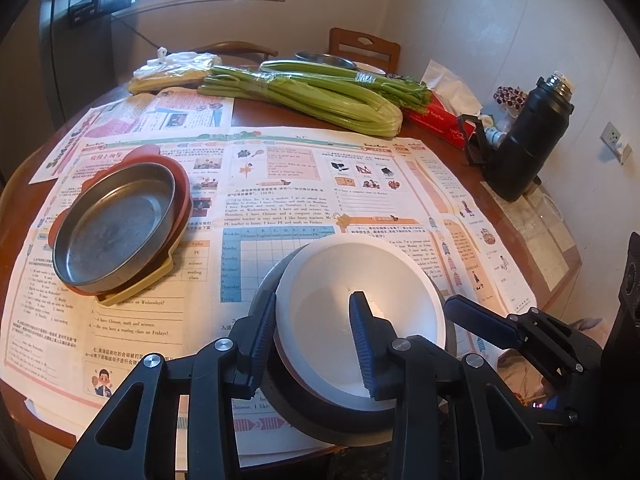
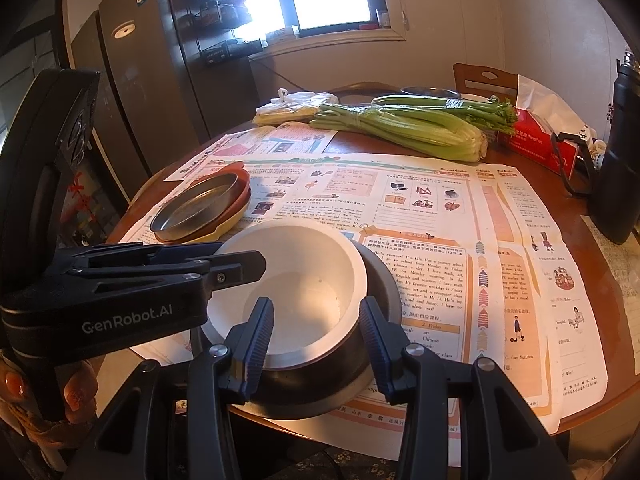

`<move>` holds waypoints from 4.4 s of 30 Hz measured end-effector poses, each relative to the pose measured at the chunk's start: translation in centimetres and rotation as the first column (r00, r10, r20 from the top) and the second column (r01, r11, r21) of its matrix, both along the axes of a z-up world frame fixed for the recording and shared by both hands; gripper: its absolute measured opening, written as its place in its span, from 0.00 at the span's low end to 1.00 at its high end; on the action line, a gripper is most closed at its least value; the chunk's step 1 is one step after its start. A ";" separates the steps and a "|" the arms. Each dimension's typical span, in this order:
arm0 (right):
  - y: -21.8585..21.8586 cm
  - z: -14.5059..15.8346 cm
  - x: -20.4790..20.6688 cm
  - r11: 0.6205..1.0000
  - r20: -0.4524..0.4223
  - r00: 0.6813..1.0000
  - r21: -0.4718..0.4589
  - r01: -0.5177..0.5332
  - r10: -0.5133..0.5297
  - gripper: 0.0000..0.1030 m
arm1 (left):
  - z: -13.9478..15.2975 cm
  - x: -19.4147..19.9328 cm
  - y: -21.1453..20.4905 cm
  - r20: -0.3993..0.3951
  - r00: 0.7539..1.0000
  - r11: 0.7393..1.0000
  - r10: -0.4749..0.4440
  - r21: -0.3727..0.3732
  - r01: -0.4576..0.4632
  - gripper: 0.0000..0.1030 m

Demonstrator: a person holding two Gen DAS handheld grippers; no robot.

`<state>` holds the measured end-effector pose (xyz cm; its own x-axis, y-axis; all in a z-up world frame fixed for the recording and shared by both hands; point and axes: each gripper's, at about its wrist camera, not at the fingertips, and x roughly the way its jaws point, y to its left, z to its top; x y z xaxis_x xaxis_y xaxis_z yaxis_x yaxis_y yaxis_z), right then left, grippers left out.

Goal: Organize plates and bowls
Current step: 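Open the left gripper and release the cup into the bowl, then grasp the rim of the deep steel bowl with the left gripper, then lift and carry the steel bowl with cups toward the steel pan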

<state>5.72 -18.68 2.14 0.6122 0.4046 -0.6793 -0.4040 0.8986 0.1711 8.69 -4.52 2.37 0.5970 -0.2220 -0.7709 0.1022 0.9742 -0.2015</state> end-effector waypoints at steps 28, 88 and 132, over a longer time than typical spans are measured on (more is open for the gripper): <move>-1.7 2.3 0.4 0.997 0.053 0.995 0.020 0.078 -0.078 0.44 | 1.4 -0.4 3.2 0.043 0.998 0.997 0.055 -0.053 -0.052 0.55; -3.2 -2.9 2.7 0.976 -0.102 0.990 0.185 0.118 -0.100 0.57 | -4.5 1.6 2.4 -0.085 0.996 0.997 0.006 -0.072 -0.012 0.62; -2.5 -4.0 2.4 0.976 -0.166 0.986 0.212 0.057 -0.022 0.56 | -5.2 1.1 1.0 -0.100 0.995 0.996 -0.026 -0.089 0.017 0.55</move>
<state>8.12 -21.19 -1.82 0.5197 0.5299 -0.6702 -0.3199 0.8480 0.4225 9.78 -3.50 -2.85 0.5114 -0.3037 -0.8039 0.0975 0.9499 -0.2968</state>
